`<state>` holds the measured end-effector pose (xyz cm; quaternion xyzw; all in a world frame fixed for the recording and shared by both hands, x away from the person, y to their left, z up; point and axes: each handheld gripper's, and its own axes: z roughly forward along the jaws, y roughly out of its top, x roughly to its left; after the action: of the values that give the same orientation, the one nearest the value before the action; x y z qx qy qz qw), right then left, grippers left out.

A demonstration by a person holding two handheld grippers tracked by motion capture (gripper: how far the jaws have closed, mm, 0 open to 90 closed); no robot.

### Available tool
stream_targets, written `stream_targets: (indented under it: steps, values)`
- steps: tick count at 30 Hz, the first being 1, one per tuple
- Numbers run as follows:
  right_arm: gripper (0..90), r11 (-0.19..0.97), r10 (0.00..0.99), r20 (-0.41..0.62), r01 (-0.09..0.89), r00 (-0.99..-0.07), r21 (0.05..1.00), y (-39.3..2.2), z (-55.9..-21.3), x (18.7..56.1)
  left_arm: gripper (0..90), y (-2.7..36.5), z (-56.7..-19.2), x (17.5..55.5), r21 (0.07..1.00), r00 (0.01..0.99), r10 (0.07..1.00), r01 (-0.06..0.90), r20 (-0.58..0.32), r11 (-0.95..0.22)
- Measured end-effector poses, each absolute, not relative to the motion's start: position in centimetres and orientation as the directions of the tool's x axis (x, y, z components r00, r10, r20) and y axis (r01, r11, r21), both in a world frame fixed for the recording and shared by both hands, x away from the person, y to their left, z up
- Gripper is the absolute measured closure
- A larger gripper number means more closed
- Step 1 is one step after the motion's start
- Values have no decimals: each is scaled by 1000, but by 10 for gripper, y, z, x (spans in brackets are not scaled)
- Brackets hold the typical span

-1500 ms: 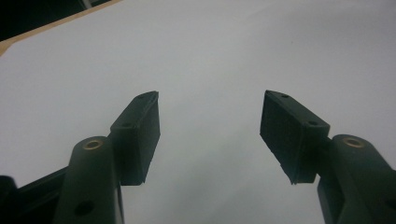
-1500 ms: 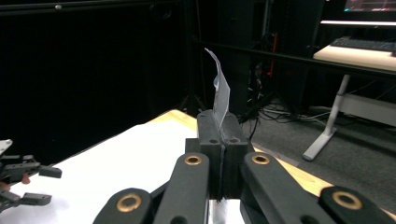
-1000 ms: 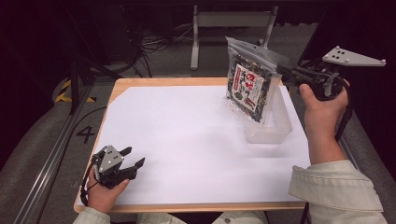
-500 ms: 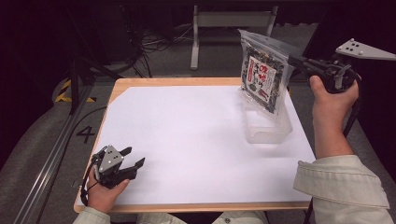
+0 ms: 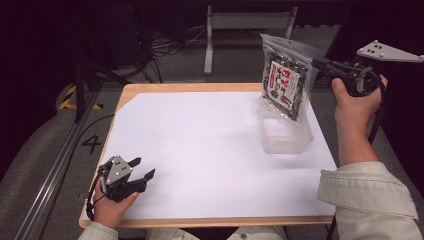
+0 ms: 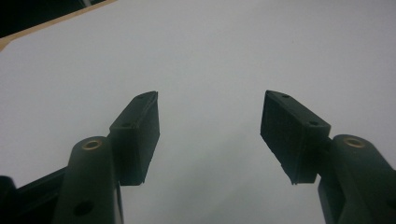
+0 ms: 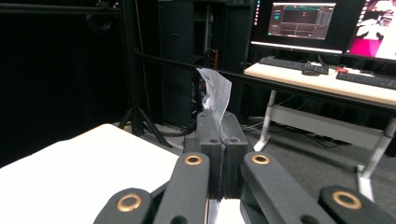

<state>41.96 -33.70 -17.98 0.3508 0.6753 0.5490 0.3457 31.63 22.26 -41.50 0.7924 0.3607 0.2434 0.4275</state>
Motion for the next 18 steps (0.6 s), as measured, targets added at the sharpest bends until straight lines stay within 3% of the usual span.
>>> stream_targets:
  steps: [18]
  values:
    - [897, 147, 869, -84, 93, -488, 985, -353, -190, 428, 380, 222, -416, 317, 850, 623, 779, 367, 78, -378]
